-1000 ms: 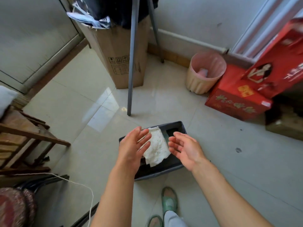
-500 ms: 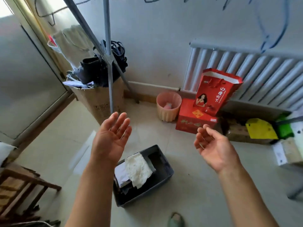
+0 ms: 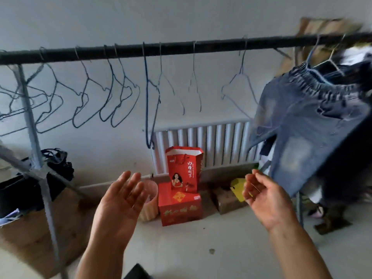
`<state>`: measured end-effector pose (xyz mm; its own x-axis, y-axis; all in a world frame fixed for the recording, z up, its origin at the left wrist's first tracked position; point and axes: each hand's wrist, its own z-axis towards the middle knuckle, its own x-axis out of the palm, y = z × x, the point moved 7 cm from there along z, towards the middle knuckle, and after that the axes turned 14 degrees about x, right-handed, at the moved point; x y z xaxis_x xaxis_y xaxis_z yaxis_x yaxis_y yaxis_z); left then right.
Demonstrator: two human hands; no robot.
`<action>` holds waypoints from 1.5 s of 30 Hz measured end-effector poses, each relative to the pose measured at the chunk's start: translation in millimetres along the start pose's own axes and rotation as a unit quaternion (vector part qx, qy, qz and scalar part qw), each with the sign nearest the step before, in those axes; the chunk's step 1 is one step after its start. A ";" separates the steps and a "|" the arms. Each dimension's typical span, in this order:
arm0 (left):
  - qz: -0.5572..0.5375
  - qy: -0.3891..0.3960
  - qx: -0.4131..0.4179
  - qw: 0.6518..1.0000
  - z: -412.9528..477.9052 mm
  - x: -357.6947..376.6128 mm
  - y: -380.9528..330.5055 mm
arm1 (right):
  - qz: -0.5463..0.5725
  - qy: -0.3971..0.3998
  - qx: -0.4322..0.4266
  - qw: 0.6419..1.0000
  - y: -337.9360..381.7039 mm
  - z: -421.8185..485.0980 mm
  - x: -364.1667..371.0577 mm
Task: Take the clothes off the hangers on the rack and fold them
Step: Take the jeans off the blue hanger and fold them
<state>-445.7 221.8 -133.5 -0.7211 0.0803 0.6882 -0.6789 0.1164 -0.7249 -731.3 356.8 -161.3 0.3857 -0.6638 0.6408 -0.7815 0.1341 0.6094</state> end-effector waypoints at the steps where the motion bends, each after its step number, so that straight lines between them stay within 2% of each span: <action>1: -0.003 0.006 -0.003 1.000 -3.2 16.7 12.0 | -0.009 -0.003 -0.007 1.000 16.7 1.4 -7.4; 4: -0.005 0.028 -0.022 0.999 -13.7 71.6 57.3 | -0.034 -0.018 -0.044 0.998 77.7 4.1 -31.9; 8: -0.005 0.053 -0.057 0.997 -23.9 145.8 122.0 | -0.087 -0.040 -0.143 0.985 167.2 8.3 -57.2; 12: -0.003 0.079 -0.067 0.995 -31.8 202.5 167.7 | -0.202 -0.066 -0.287 0.934 247.5 11.2 -56.7; 14: 0.002 0.091 -0.062 0.994 -37.7 228.0 184.8 | -0.277 -0.087 -0.399 0.870 294.0 10.4 -47.8; 16: 0.015 0.095 -0.055 0.994 -41.1 247.0 196.4 | -0.359 -0.138 -0.524 0.760 335.8 4.5 -32.0; 18: 0.022 0.108 -0.052 0.993 -43.7 262.2 203.0 | -0.424 -0.209 -0.597 0.648 368.7 3.9 -14.7; 19: 0.028 0.115 -0.048 0.992 -44.7 268.2 205.6 | -0.471 -0.241 -0.592 0.608 382.2 9.5 -5.0; 20: 0.033 0.121 -0.044 0.991 -45.0 273.1 207.3 | -0.532 -0.259 -0.554 0.586 392.3 21.8 5.0; 23: 0.043 0.132 -0.020 0.990 -45.5 281.6 206.3 | -0.667 -0.248 -0.398 0.579 394.5 64.0 22.9; 27: 0.059 0.152 0.013 0.986 -47.0 288.1 199.0 | -0.716 -0.267 -0.349 0.543 388.0 79.9 38.6; 31: 0.082 0.172 0.036 0.981 -50.7 284.8 190.8 | -0.694 -0.314 -0.306 0.571 396.4 88.7 26.4; 35: 0.091 0.160 0.038 0.982 -48.0 276.1 189.7 | -0.677 -0.219 -0.255 0.655 386.4 108.1 21.8; 39: 0.103 0.174 0.031 0.979 -44.2 283.9 192.2 | -0.668 -0.140 -0.271 0.679 366.6 113.1 32.1; 45: 0.159 0.241 0.065 0.955 -35.6 335.4 177.9 | -0.548 -0.112 -0.301 0.772 361.2 110.0 44.8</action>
<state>-803.3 304.6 -30.6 -0.7680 0.5405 0.3436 -0.4702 -0.1117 -0.8755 -1050.2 294.6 36.2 0.5071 -0.7229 -0.4694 0.3504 -0.3247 0.8785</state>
